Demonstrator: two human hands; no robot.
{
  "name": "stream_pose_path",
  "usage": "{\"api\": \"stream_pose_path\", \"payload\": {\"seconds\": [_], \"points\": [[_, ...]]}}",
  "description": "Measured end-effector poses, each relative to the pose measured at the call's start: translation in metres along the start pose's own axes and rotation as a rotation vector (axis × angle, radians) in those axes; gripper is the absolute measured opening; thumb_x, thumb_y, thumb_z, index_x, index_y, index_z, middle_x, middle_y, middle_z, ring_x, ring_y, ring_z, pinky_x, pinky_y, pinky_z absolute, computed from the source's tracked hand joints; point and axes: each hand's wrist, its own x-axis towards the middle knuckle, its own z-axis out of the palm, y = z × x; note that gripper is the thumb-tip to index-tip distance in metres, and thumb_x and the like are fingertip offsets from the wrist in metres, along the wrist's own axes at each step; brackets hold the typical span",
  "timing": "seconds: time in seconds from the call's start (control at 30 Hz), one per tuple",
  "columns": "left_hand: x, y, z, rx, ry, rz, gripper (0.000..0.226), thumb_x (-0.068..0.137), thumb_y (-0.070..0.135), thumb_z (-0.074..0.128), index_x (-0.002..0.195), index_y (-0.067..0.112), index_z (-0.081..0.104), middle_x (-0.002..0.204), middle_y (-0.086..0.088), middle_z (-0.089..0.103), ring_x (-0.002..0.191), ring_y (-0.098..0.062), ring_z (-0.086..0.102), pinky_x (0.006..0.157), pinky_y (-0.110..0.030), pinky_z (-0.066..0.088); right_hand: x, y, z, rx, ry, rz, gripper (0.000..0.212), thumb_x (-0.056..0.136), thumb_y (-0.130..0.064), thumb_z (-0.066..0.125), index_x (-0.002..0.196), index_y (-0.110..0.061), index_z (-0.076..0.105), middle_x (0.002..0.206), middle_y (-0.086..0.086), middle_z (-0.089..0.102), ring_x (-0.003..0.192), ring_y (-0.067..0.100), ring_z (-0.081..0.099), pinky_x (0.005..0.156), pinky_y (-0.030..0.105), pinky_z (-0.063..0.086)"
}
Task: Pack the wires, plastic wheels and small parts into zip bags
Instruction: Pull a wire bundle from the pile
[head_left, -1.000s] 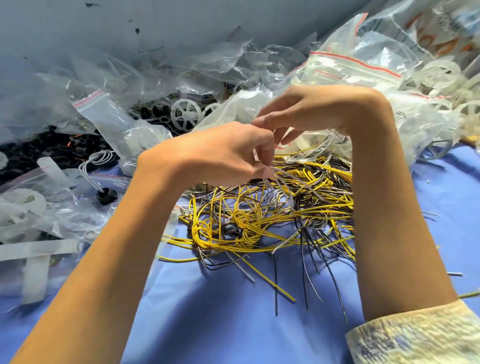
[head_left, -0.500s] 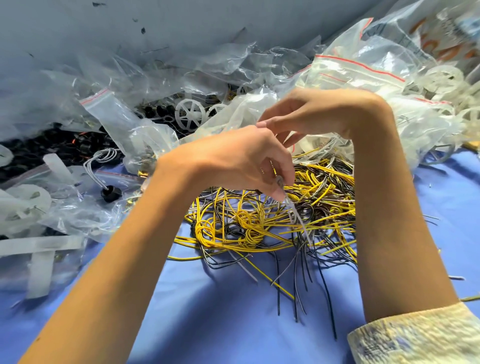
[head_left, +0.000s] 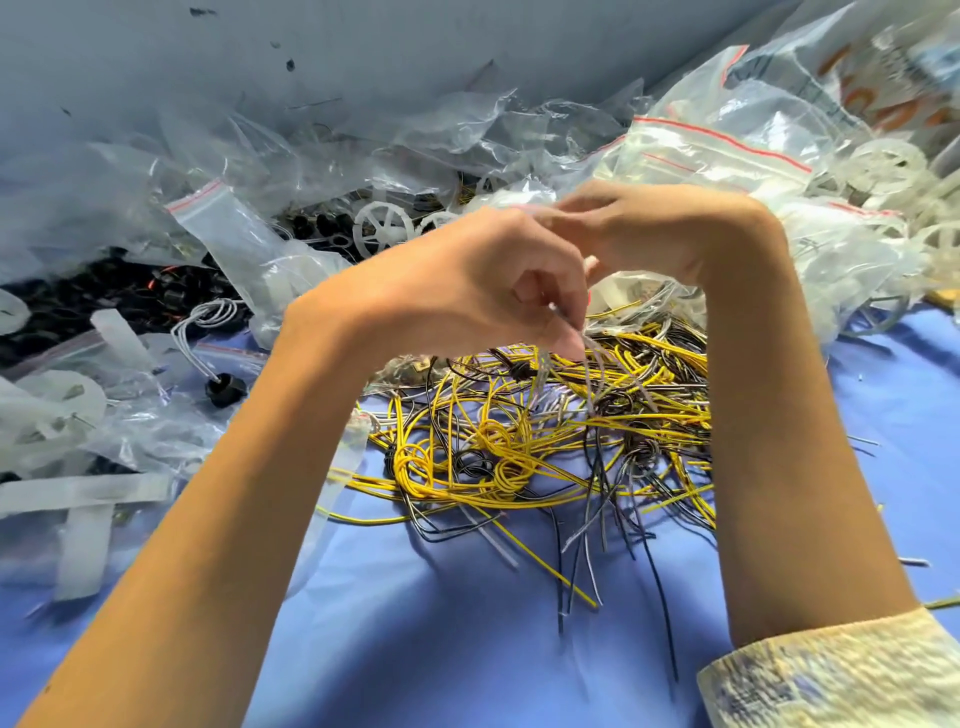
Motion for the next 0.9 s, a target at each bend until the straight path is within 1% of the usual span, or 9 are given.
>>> {"api": "stream_pose_path", "payload": {"seconds": [0.17,0.27,0.33,0.43,0.53,0.63,0.67,0.77,0.9], "points": [[0.0,0.003,0.0,0.065,0.072,0.005,0.014,0.076,0.033,0.075,0.082,0.022,0.067,0.073,0.006,0.054,0.064,-0.006,0.046,0.065,-0.028,0.041,-0.002,0.0,-0.004,0.099,-0.079,-0.081,0.066,0.071,-0.07,0.028,0.081,-0.022,0.072,0.078,-0.004,0.072,0.073,0.011,0.067,0.073,0.026,0.053],[-0.001,0.003,-0.002,0.113,0.092,-0.006,0.02,0.076,0.038,0.073,0.083,0.021,0.066,0.072,0.003,0.053,0.065,-0.012,0.045,0.066,-0.034,0.04,-0.004,0.003,-0.007,0.111,-0.094,-0.13,0.078,0.06,-0.079,0.035,0.096,-0.019,0.07,0.09,0.0,0.072,0.086,0.013,0.067,0.078,0.026,0.054],[-0.001,0.002,-0.007,0.128,0.121,-0.016,0.018,0.073,0.045,0.071,0.077,0.03,0.063,0.07,0.003,0.058,0.061,-0.009,0.047,0.063,-0.033,0.041,-0.006,0.004,-0.008,0.077,-0.088,-0.157,0.088,0.055,-0.083,0.049,0.106,-0.014,0.068,0.099,0.011,0.069,0.095,0.017,0.065,0.086,0.03,0.054],[-0.003,-0.003,-0.014,0.15,0.268,0.015,0.015,0.074,0.044,0.072,0.077,0.031,0.066,0.066,0.002,0.062,0.06,-0.006,0.055,0.059,-0.032,0.042,-0.008,0.002,-0.01,0.017,-0.106,-0.168,0.073,0.066,-0.061,0.073,0.105,0.001,0.063,0.09,0.021,0.056,0.087,0.018,0.053,0.081,0.034,0.043],[-0.003,-0.007,-0.018,0.13,0.376,0.028,0.028,0.077,0.032,0.062,0.088,0.008,0.071,0.071,-0.006,0.065,0.065,-0.025,0.061,0.062,-0.041,0.05,-0.008,-0.001,-0.01,0.014,-0.059,-0.175,0.032,0.076,-0.037,0.068,0.093,-0.01,0.068,0.088,0.01,0.056,0.084,0.013,0.049,0.075,0.025,0.037],[-0.004,-0.009,-0.016,0.108,0.37,0.012,0.025,0.079,0.031,0.067,0.09,0.009,0.071,0.065,0.009,0.061,0.056,-0.005,0.055,0.059,-0.029,0.048,-0.007,0.002,-0.011,-0.012,-0.004,-0.162,0.044,0.074,-0.035,0.068,0.104,-0.004,0.069,0.109,0.024,0.061,0.095,0.016,0.053,0.085,0.027,0.039],[-0.003,-0.01,-0.016,0.098,0.365,0.009,0.018,0.081,0.026,0.07,0.09,0.011,0.071,0.067,0.009,0.063,0.058,-0.005,0.057,0.06,-0.028,0.05,-0.006,0.003,-0.011,-0.01,0.0,-0.155,0.049,0.073,-0.035,0.069,0.107,0.0,0.068,0.106,0.025,0.06,0.093,0.017,0.052,0.084,0.028,0.04],[-0.003,-0.008,-0.015,0.082,0.376,0.012,0.01,0.083,0.013,0.072,0.093,0.012,0.071,0.079,-0.004,0.069,0.073,-0.021,0.069,0.071,-0.043,0.056,-0.007,0.002,-0.011,0.05,-0.007,-0.133,0.052,0.073,-0.036,0.073,0.109,0.001,0.067,0.098,0.014,0.063,0.087,0.012,0.057,0.08,0.021,0.05],[-0.003,-0.005,-0.014,0.123,0.427,0.038,0.015,0.084,0.017,0.069,0.096,0.01,0.069,0.083,-0.004,0.067,0.078,-0.022,0.068,0.074,-0.043,0.056,-0.01,0.002,-0.007,0.136,-0.03,-0.145,0.046,0.084,-0.037,0.063,0.114,-0.003,0.062,0.105,0.008,0.071,0.1,0.02,0.067,0.088,0.031,0.054]]}}
